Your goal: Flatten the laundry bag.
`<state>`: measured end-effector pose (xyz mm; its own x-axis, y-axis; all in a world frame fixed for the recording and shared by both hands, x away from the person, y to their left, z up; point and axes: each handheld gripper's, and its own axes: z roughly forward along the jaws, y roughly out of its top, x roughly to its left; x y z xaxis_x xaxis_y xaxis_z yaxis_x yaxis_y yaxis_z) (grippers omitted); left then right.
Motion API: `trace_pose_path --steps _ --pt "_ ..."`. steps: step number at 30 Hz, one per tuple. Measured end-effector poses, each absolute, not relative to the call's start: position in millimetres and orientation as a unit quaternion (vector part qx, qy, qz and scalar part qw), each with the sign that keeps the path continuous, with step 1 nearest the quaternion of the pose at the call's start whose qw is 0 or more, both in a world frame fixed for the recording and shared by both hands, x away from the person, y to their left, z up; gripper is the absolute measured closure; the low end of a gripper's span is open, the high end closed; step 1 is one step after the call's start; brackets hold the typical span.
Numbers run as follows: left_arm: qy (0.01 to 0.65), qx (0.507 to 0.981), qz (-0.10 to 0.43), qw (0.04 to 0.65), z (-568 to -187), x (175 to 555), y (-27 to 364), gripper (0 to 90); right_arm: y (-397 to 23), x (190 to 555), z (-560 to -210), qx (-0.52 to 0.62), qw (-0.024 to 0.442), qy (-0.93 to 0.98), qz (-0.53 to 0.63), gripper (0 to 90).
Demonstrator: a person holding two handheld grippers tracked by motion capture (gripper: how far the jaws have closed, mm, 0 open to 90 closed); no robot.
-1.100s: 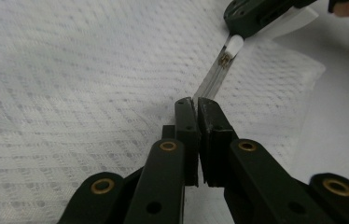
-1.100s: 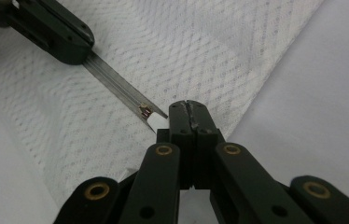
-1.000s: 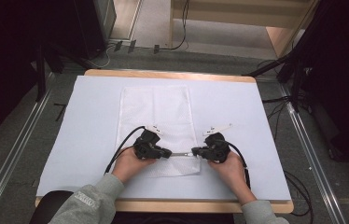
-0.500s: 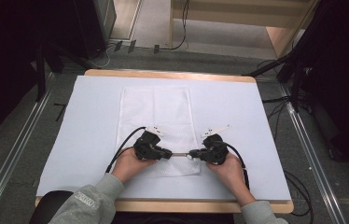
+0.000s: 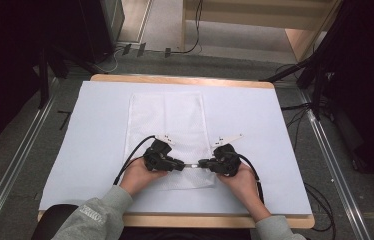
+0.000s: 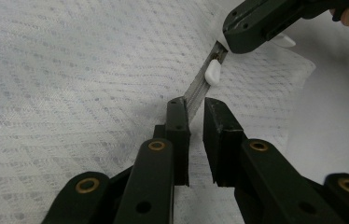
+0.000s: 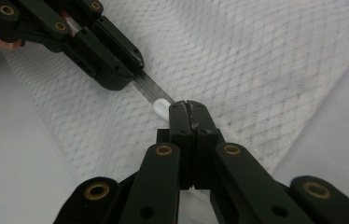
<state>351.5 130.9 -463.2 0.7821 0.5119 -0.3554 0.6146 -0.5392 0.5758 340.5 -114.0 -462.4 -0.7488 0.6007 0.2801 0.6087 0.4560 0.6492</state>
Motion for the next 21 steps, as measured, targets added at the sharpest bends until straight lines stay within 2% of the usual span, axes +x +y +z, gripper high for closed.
trace_pose_path --steps 5,13,21 --pt "0.317 0.875 -0.065 0.361 -456 351 129 78.1 -126 343 -458 -0.364 -0.013 -0.849 -0.383 90.0" --pt "0.315 0.87 -0.069 0.373 -452 353 120 74.9 -131 342 -463 -0.376 -0.016 -0.851 -0.367 90.0" --pt "0.31 0.873 -0.067 0.371 -454 356 106 78.6 -125 335 -468 -0.362 -0.037 -0.862 -0.352 90.0"
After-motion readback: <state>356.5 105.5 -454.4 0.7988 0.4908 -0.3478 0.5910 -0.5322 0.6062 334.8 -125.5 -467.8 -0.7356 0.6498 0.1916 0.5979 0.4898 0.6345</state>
